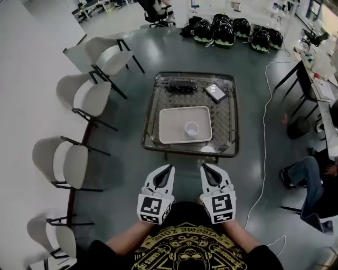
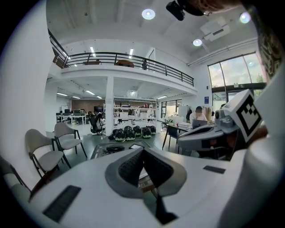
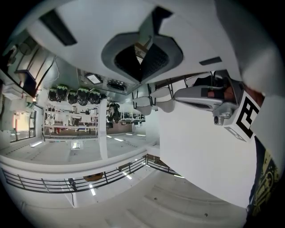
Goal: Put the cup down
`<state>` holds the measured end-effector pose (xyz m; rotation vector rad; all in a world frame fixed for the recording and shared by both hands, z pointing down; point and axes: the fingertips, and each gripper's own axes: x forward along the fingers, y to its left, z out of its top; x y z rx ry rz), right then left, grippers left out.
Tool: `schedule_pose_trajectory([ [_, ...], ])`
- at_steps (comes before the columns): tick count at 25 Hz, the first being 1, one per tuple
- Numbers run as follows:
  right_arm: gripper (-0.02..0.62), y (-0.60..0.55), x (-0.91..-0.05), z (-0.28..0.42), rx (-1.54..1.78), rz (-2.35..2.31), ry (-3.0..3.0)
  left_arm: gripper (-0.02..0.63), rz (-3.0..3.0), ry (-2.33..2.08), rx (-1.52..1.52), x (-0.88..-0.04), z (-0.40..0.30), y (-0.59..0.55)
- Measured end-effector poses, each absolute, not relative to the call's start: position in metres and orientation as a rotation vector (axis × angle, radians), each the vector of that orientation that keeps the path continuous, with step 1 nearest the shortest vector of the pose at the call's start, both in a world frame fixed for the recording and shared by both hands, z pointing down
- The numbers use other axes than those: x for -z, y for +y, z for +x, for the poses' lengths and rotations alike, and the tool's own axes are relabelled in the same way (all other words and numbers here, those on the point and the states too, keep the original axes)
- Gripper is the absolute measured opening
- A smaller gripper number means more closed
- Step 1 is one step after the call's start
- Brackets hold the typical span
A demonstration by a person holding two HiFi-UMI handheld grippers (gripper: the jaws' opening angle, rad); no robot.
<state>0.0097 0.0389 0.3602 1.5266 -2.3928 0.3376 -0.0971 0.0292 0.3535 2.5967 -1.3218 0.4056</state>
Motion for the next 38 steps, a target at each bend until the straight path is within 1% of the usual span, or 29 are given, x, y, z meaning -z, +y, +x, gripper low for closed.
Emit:
schedule_pose_trajectory([
  [8, 0.006, 0.057, -0.355, 0.003, -0.312, 1.604, -2.315, -0.003, 2.647, -1.253, -0.334, -0.348, -0.115, 0.03],
  [15, 0.006, 0.073, -0.359, -0.006, -0.319, 1.642, -2.286, -0.003, 2.653, -1.185, -0.38, -0.367, -0.124, 0.051],
  [21, 0.006, 0.076, -0.345, 0.004, -0.328, 1.647, -2.282, -0.003, 2.638, -1.242, -0.368, -0.358, -0.123, 0.046],
  [28, 0.005, 0.088, -0.375, -0.004, -0.388, 1.616, -2.272, -0.003, 2.569, -1.233, -0.452, -0.39, -0.136, 0.063],
  [38, 0.005, 0.09, -0.373, -0.005, -0.357, 1.628, -2.281, -0.003, 2.58, -1.271, -0.404, -0.38, -0.14, 0.07],
])
